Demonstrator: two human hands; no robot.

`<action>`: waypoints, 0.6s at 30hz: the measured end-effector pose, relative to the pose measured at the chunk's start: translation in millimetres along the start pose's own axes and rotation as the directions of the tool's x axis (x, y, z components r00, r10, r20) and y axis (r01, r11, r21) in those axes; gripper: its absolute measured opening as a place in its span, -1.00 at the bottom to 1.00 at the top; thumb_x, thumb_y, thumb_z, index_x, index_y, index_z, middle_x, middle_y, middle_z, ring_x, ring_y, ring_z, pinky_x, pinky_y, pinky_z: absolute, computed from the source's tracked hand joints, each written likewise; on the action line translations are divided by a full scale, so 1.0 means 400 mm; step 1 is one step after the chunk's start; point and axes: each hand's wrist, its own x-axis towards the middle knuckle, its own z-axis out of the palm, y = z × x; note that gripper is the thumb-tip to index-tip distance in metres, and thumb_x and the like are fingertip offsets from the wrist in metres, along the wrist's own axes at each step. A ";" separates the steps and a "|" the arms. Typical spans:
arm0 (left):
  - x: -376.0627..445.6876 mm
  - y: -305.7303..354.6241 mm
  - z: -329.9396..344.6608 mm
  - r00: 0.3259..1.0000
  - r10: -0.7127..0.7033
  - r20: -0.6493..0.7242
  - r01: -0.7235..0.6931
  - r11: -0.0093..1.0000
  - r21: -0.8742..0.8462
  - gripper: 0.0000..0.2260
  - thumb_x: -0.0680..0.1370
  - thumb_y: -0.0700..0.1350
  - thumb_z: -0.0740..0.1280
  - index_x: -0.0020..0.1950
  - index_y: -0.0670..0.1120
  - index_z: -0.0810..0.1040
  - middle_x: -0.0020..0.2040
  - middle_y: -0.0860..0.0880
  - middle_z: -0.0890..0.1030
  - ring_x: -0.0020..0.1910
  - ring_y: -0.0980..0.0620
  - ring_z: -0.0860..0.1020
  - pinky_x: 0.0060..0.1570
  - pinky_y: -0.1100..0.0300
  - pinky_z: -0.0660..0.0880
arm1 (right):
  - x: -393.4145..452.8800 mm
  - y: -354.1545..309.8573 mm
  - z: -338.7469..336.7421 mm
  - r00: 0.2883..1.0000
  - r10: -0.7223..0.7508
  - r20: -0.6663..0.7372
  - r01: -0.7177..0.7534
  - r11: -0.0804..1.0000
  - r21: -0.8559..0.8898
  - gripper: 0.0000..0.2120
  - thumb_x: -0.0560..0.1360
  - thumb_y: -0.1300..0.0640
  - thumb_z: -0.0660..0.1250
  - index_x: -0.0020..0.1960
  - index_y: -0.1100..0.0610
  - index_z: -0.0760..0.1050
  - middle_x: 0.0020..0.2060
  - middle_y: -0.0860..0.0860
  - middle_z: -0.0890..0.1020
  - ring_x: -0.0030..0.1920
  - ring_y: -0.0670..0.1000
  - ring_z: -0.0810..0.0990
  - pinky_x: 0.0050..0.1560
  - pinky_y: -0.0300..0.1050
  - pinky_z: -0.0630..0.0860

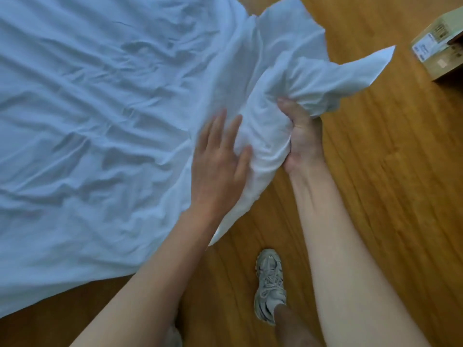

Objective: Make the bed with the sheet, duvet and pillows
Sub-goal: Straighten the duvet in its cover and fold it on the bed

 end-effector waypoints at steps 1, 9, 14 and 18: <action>-0.012 -0.038 -0.034 0.994 -0.103 -0.031 0.101 0.994 -0.036 -0.56 0.61 0.04 0.11 0.47 -0.07 0.31 0.49 -0.09 0.28 0.48 -0.03 0.19 0.45 0.17 0.06 | -0.022 0.003 0.027 0.998 -0.051 0.032 0.052 0.998 -0.046 -0.53 0.34 0.33 0.43 0.23 0.39 0.48 0.13 0.26 0.61 0.11 0.21 0.62 0.15 0.21 0.54; -0.278 -0.518 -0.393 0.811 -0.583 0.052 0.582 0.793 -0.179 -0.60 0.67 0.04 0.02 0.49 -0.02 0.29 0.45 0.02 0.37 0.41 0.06 0.32 0.29 0.22 0.22 | -0.303 0.211 0.366 0.895 -0.305 0.325 0.445 0.671 -0.593 -0.76 0.31 0.23 0.53 -0.05 0.24 0.59 -0.19 -0.02 0.68 -0.09 -0.03 0.67 -0.01 0.07 0.60; -0.456 -0.878 -0.692 0.774 -0.633 0.020 0.633 0.773 -0.042 -0.61 0.66 0.04 0.06 0.46 -0.04 0.33 0.41 -0.05 0.41 0.36 -0.06 0.39 0.29 0.00 0.31 | -0.480 0.544 0.644 0.763 -0.298 0.574 0.638 0.199 -0.744 -0.87 0.39 0.16 0.45 -0.17 0.21 0.54 -0.29 0.15 0.66 -0.22 0.24 0.61 -0.29 -0.01 0.45; -0.503 -1.115 -0.918 0.675 -0.737 0.035 0.695 0.619 -0.366 -0.64 0.66 0.06 0.01 0.35 -0.03 0.43 0.28 -0.10 0.51 0.19 -0.11 0.50 0.25 -0.10 0.40 | -0.640 0.791 0.814 0.656 -0.299 0.693 0.727 0.003 -0.687 -0.88 0.38 0.27 0.37 -0.26 0.14 0.44 -0.43 0.08 0.55 -0.42 0.15 0.52 -0.43 -0.19 0.21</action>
